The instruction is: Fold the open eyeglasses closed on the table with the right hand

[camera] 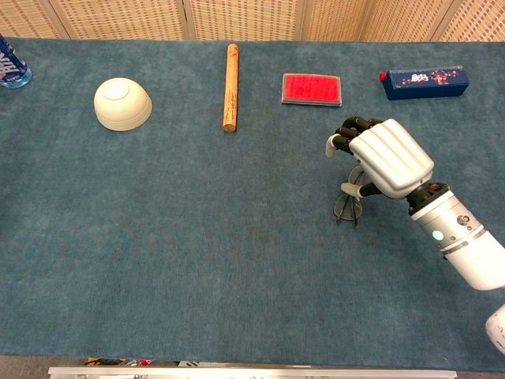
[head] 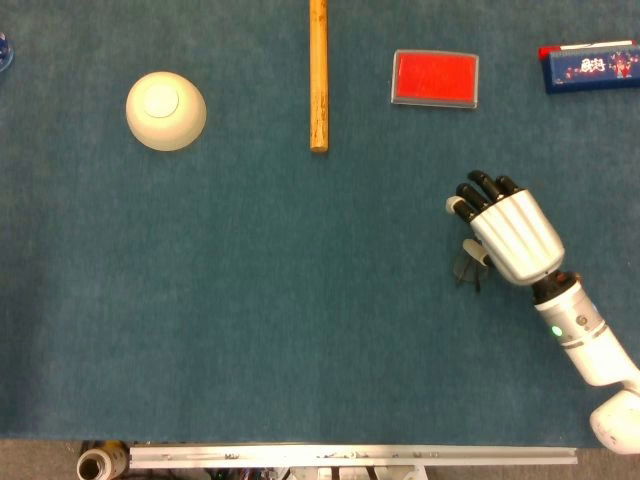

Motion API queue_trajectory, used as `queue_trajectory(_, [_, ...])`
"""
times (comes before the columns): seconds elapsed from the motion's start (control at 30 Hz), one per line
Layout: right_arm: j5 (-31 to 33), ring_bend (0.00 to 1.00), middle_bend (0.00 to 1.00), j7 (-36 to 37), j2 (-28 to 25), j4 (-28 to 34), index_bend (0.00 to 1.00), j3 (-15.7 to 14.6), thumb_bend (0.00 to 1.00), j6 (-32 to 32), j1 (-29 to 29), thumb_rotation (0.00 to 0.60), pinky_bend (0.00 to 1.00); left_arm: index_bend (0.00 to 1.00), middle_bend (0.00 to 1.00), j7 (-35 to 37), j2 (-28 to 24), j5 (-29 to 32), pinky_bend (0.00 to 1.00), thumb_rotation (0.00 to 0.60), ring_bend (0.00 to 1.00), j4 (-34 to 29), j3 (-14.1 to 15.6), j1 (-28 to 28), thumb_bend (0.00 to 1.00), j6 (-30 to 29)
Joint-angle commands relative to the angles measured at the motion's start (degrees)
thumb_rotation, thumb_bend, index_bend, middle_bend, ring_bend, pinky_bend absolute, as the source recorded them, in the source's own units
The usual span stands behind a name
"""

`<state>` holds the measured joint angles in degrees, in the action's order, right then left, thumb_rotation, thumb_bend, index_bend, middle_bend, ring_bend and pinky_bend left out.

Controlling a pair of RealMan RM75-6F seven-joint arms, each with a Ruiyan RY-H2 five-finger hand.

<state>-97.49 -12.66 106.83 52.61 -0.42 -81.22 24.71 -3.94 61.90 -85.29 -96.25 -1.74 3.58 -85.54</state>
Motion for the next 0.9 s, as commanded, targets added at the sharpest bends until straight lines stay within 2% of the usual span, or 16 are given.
queue_trajectory(0.03, [-0.2, 0.28, 0.46, -0.6, -0.9, 1.2, 0.46, 0.2, 0.04, -0.5, 0.0, 0.600, 0.47, 0.42, 0.34, -0.1, 0.0, -0.1, 0.32, 0.600, 0.15, 0.0, 0.0, 0.0, 0.44, 0.0])
queue_trajectory(0.33, [0.7, 0.28, 0.46, -1.7, -2.1, 2.1, 0.46, 0.7, 0.04, 0.1, -0.2, 0.600, 0.47, 0.42, 0.34, -0.6, 0.2, -0.2, 0.32, 0.600, 0.15, -0.1, 0.1, 0.0, 0.44, 0.0])
queue_trajectory(0.9, [1.7, 0.28, 0.46, -0.4, 0.0, -2.3, 0.46, 0.5, 0.04, 1.7, -0.3, 0.600, 0.47, 0.42, 0.34, 0.0, -0.1, -0.1, 0.32, 0.600, 0.15, -0.1, 0.0, -0.1, 0.44, -0.3])
